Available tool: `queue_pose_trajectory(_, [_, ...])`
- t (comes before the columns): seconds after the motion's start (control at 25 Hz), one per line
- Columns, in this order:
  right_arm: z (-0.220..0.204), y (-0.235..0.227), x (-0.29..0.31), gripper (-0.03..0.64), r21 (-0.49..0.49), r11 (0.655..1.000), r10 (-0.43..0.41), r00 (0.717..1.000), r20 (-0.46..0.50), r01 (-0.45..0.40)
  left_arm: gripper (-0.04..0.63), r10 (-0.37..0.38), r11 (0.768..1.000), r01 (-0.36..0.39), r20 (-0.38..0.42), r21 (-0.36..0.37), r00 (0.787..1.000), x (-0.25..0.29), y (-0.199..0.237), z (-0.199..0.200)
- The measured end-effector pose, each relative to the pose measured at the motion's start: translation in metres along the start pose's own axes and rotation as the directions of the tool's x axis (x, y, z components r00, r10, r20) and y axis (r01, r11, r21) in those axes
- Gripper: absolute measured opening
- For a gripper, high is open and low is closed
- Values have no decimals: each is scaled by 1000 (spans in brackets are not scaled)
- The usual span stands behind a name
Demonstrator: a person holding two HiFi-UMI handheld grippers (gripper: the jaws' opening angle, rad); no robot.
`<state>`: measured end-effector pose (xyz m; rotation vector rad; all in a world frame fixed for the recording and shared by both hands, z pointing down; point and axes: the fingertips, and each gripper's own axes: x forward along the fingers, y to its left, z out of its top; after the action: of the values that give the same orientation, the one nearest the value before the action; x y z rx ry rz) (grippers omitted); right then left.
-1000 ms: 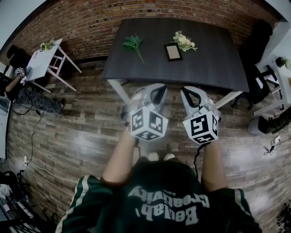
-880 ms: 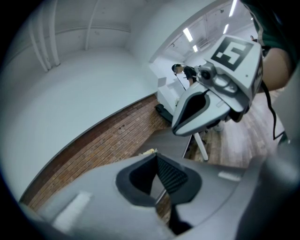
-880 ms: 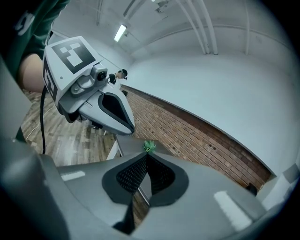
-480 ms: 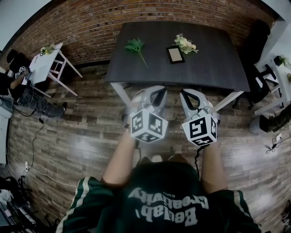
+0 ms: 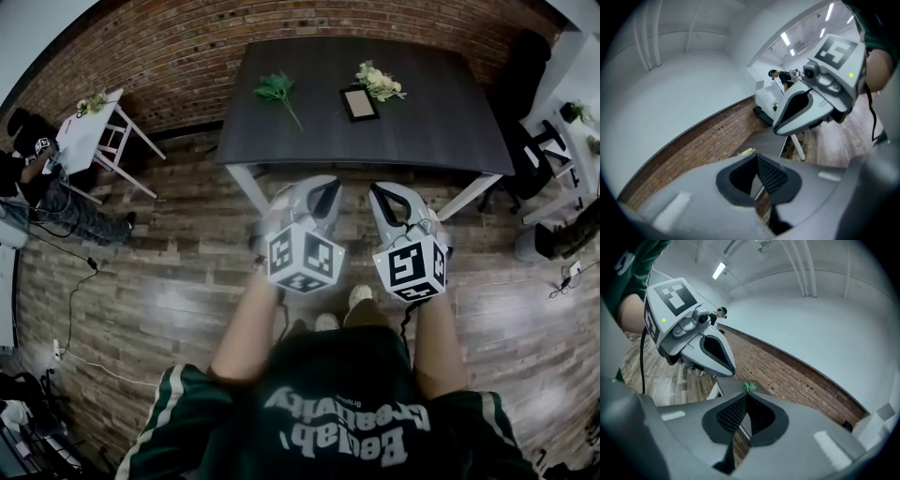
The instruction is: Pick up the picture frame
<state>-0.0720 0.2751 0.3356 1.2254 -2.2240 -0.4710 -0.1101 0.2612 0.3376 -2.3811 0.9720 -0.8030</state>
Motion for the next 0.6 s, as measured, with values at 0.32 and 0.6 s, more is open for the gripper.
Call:
queue_pose_trajectory(0.32, [0, 1, 6, 6, 5, 1000, 4, 1000, 4, -4, 2, -20, 1000, 20, 2, -3, 1000, 4, -1, -3])
queue_pose_trajectory(0.6, [-3, -7, 23, 6, 34, 999, 10, 1000, 19, -11, 3, -17, 1000, 17, 1, -2, 1000, 22, 9, -8])
